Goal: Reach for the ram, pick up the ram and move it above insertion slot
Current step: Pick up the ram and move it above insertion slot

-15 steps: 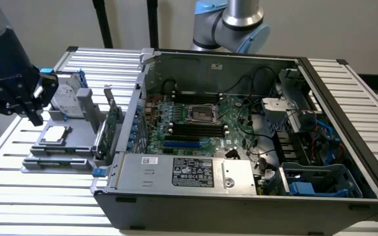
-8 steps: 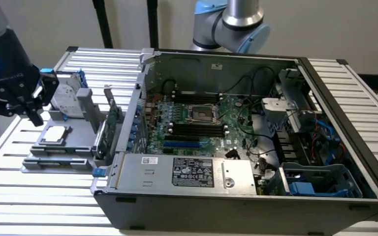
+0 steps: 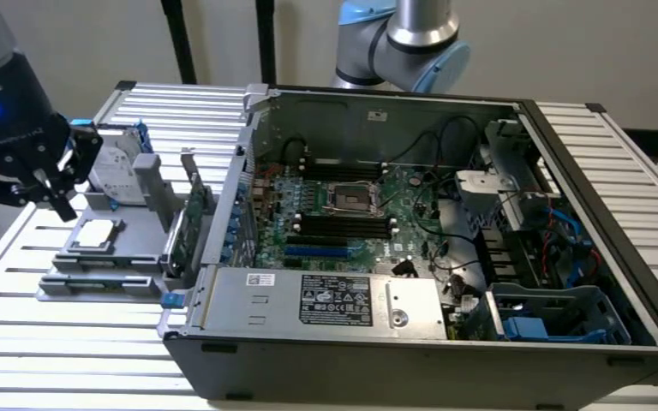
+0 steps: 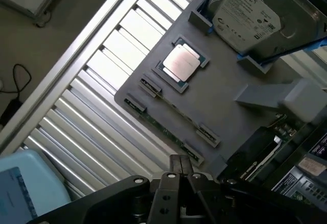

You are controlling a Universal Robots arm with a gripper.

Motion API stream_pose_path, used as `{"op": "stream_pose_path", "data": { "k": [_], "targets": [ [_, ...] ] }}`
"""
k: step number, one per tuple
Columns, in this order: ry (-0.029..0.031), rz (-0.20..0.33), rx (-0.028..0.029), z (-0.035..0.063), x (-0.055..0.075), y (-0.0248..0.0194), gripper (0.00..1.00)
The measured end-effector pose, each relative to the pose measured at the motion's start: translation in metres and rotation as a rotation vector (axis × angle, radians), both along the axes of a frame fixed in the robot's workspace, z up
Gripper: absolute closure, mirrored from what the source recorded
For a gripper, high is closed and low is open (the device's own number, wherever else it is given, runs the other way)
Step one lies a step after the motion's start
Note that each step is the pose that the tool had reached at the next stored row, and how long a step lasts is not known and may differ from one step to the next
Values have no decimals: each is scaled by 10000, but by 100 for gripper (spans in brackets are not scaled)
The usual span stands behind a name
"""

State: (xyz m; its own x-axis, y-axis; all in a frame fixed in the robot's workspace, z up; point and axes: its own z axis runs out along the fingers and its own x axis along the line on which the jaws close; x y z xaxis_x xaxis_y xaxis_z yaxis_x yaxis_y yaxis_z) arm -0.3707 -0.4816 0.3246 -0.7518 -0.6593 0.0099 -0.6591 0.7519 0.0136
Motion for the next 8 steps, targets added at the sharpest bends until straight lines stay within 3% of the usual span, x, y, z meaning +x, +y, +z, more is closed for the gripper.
{"op": "stream_pose_path", "data": {
  "k": [8],
  "targets": [
    [1, 1453, 0, -22, 0, 0, 89]
  ]
}}
